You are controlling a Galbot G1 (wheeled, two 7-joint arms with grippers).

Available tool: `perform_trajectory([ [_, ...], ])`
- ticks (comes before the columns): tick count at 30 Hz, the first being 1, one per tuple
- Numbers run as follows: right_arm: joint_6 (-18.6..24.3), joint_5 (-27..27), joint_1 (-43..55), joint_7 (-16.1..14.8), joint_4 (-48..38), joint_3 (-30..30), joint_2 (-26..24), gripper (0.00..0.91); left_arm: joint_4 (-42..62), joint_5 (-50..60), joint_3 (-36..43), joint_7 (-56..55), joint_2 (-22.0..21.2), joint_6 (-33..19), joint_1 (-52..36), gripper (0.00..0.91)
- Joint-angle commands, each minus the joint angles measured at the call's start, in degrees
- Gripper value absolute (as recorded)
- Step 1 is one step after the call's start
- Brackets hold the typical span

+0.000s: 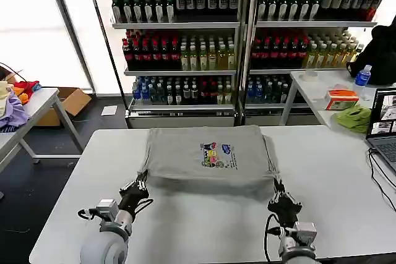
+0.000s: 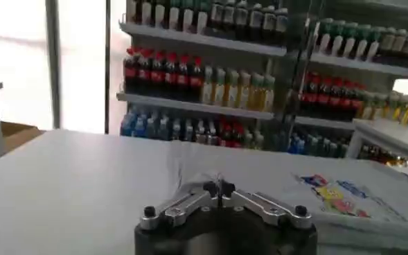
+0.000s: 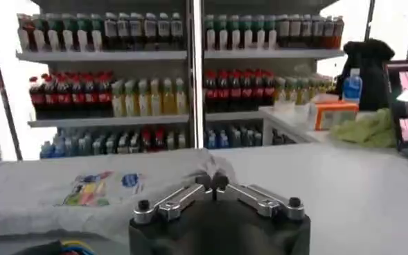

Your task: Fold and organize the clothes.

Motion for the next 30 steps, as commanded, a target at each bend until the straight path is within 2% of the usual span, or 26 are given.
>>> perform_trajectory([
  [1, -0.5, 1.0, 12.5, -0.4, -7.9, -0.8, -1.5, 0.0, 8.2, -1.1, 0.7, 0.0, 0.4, -1.0, -10.4, 0.0],
  [7, -1.6, 3.8, 19.7, -0.4, -14.1, -3.3, -1.6, 0.0, 14.3, -2.8, 1.8, -0.3, 0.4, -0.1, -15.7, 0.0],
  [16, -1.7, 4.3, 29.2, -1.1, -23.7, -5.9, -1.0, 0.0, 22.9, -2.6, 3.4, -0.2, -0.1, 0.2, -20.9, 0.0],
  [30, -3.7, 3.4, 30.7, -0.9, -30.5, -7.9, 0.6, 0.0, 28.3, -1.3, 6.7, -0.1, 0.7, 2.0, -24.4, 0.0],
])
